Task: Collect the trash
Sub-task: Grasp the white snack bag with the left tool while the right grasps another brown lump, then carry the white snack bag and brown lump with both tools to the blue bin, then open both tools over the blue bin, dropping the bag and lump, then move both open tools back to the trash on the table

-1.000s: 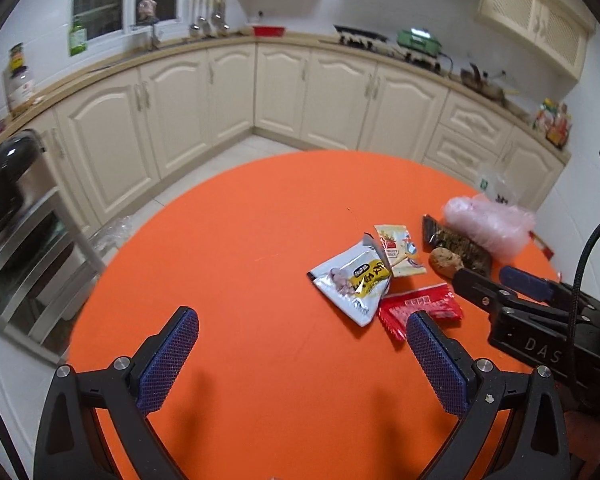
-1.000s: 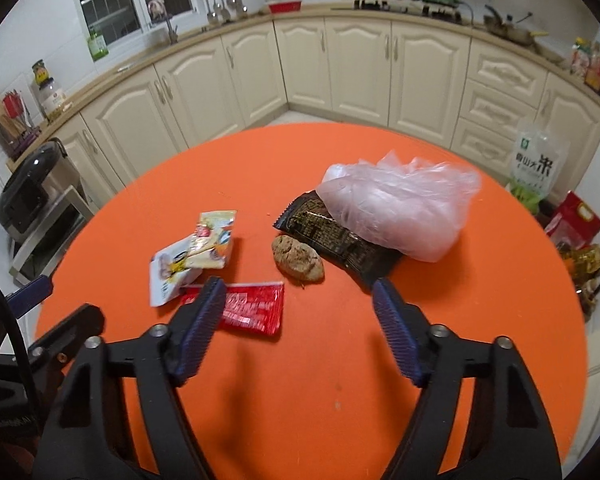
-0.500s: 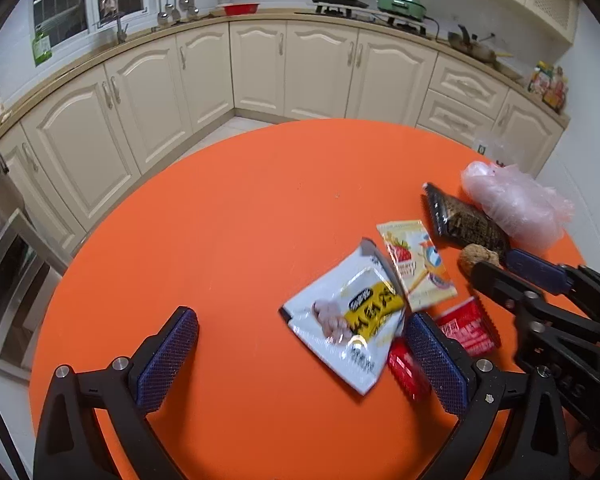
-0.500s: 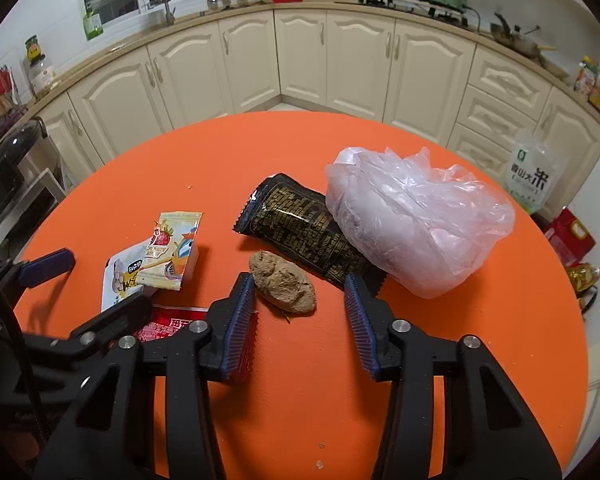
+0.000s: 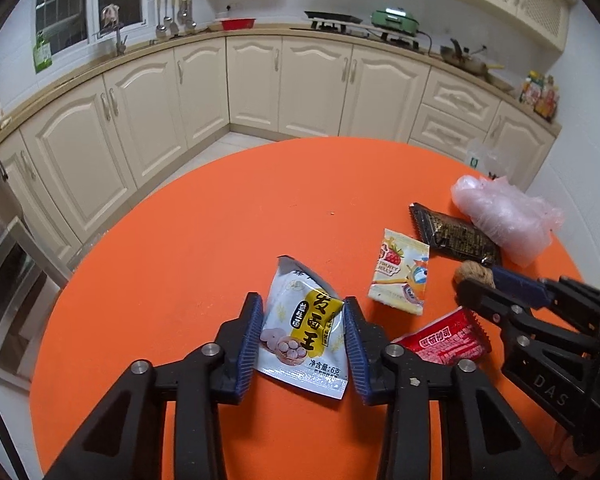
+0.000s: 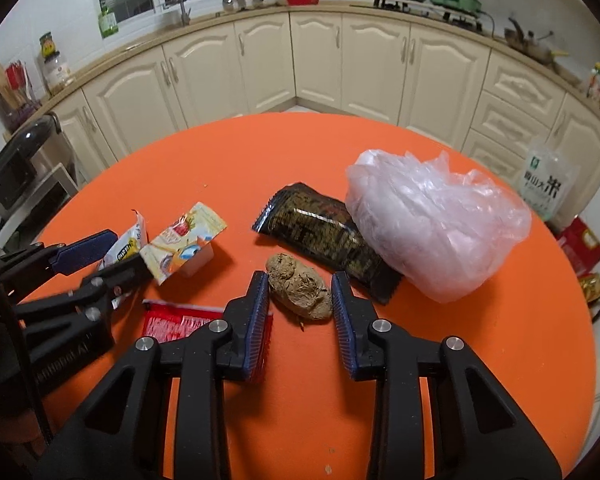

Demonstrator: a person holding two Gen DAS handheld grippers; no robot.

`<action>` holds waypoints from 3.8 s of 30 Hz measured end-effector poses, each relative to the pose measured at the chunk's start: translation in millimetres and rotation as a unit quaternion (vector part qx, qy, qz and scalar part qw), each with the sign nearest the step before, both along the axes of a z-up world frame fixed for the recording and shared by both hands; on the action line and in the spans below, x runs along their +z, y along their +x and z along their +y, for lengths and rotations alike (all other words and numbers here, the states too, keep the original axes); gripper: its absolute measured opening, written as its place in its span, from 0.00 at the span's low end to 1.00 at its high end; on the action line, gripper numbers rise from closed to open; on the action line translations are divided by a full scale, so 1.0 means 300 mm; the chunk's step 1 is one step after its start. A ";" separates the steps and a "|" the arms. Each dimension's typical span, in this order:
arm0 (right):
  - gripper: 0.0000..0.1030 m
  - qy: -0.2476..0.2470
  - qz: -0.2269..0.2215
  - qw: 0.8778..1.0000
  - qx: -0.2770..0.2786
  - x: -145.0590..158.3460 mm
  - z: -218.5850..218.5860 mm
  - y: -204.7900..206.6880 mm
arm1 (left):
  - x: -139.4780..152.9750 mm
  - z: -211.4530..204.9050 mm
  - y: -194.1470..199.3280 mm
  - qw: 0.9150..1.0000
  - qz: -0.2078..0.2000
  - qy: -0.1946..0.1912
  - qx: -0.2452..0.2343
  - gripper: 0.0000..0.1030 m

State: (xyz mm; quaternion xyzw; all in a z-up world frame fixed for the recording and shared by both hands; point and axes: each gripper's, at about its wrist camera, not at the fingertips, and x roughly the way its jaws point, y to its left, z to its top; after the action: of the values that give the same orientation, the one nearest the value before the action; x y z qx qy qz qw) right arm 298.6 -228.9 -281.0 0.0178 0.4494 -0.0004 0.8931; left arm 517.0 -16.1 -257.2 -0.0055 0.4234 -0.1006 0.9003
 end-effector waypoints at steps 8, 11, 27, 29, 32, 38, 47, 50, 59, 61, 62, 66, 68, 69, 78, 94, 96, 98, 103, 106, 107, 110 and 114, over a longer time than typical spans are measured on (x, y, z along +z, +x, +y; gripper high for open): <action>0.29 0.058 -0.007 0.998 0.001 0.032 -0.049 -0.080 | 0.004 0.129 -0.107 0.998 -0.003 -0.050 0.029 0.29; 0.29 0.072 -0.015 0.997 0.002 0.059 -0.066 -0.115 | 0.025 0.185 -0.187 0.997 -0.012 -0.060 0.040 0.28; 0.29 0.069 -0.084 0.994 -0.010 0.271 -0.125 -0.432 | 0.189 0.071 -0.735 0.992 -0.110 -0.061 0.010 0.28; 0.29 0.071 -0.094 0.993 -0.014 0.302 -0.146 -0.475 | 0.210 0.033 -0.813 0.991 -0.124 -0.059 -0.002 0.28; 0.29 0.073 -0.116 0.990 -0.021 0.358 -0.191 -0.560 | 0.227 -0.016 -0.905 0.988 -0.141 -0.058 -0.019 0.28; 0.29 0.078 -0.160 0.983 -0.054 0.458 -0.323 -0.733 | 0.268 -0.153 -1.057 0.981 -0.171 -0.067 -0.069 0.28; 0.29 0.071 -0.197 0.967 -0.146 0.529 -0.655 -0.982 | 0.242 -0.451 -1.132 0.968 -0.169 -0.088 -0.164 0.28; 0.29 0.070 -0.197 0.961 -0.182 0.522 -0.778 -1.049 | 0.212 -0.560 -1.141 0.964 -0.156 -0.092 -0.194 0.28; 0.29 0.101 -0.142 0.943 -0.282 0.325 -1.153 -1.125 | 0.067 -0.881 -1.093 0.959 -0.079 -0.074 -0.261 0.28; 0.29 0.113 -0.122 0.940 -0.297 0.250 -1.224 -1.122 | 0.004 -0.949 -1.083 0.958 -0.047 -0.067 -0.274 0.28; 0.29 0.122 -0.111 0.939 -0.303 0.208 -1.262 -1.116 | -0.020 -0.987 -1.074 0.958 -0.034 -0.062 -0.278 0.28; 0.29 0.149 -0.076 0.932 -0.321 0.070 -1.369 -1.082 | -0.117 -1.111 -1.039 0.957 0.011 -0.043 -0.286 0.28; 0.29 0.162 -0.059 0.929 -0.329 -0.002 -1.420 -1.067 | -0.162 -1.159 -1.020 0.957 0.031 -0.032 -0.288 0.29; 0.29 0.169 -0.055 0.927 -0.331 -0.030 -1.437 -1.064 | -0.187 -1.180 -1.010 0.957 0.043 -0.029 -0.286 0.29; 0.31 0.220 -0.012 0.909 -0.354 -0.265 -1.587 -1.005 | -0.260 -1.413 -0.818 0.952 0.111 0.009 -0.286 0.34; 1.00 0.209 -0.027 0.882 -0.421 -0.239 -1.624 -1.117 | -0.148 -1.557 -0.643 0.961 0.063 0.062 -0.260 0.99; 1.00 0.202 -0.029 0.882 -0.425 -0.207 -1.616 -1.127 | -0.118 -1.537 -0.689 0.962 0.048 0.059 -0.261 0.99; 1.00 0.193 -0.036 0.882 -0.428 -0.160 -1.586 -1.142 | -0.081 -1.502 -0.737 0.964 0.034 0.053 -0.258 0.99; 1.00 0.176 -0.063 0.888 -0.419 -0.034 -1.510 -1.167 | 0.036 -1.371 -0.862 0.968 -0.009 0.030 -0.250 0.99; 1.00 0.162 -0.085 0.894 -0.408 0.069 -1.440 -1.173 | 0.114 -1.270 -0.940 0.969 -0.039 0.014 -0.242 0.99; 1.00 0.158 -0.090 0.896 -0.405 0.097 -1.422 -1.173 | 0.142 -1.224 -0.970 0.970 -0.049 0.008 -0.238 0.99; 1.00 0.138 -0.111 0.904 -0.388 0.204 -1.331 -1.169 | 0.207 -1.082 -1.053 0.972 -0.075 -0.011 -0.223 0.99; 1.00 0.115 -0.144 0.915 -0.360 0.351 -1.182 -1.150 | 0.276 -0.877 -1.166 0.974 -0.110 -0.031 -0.196 0.99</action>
State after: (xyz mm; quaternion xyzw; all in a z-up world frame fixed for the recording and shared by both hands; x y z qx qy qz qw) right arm -46.5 -583.5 -175.6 0.2808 0.2762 -0.2674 0.8794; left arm 167.2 -279.1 -174.4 0.0611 0.3112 -0.2880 0.9036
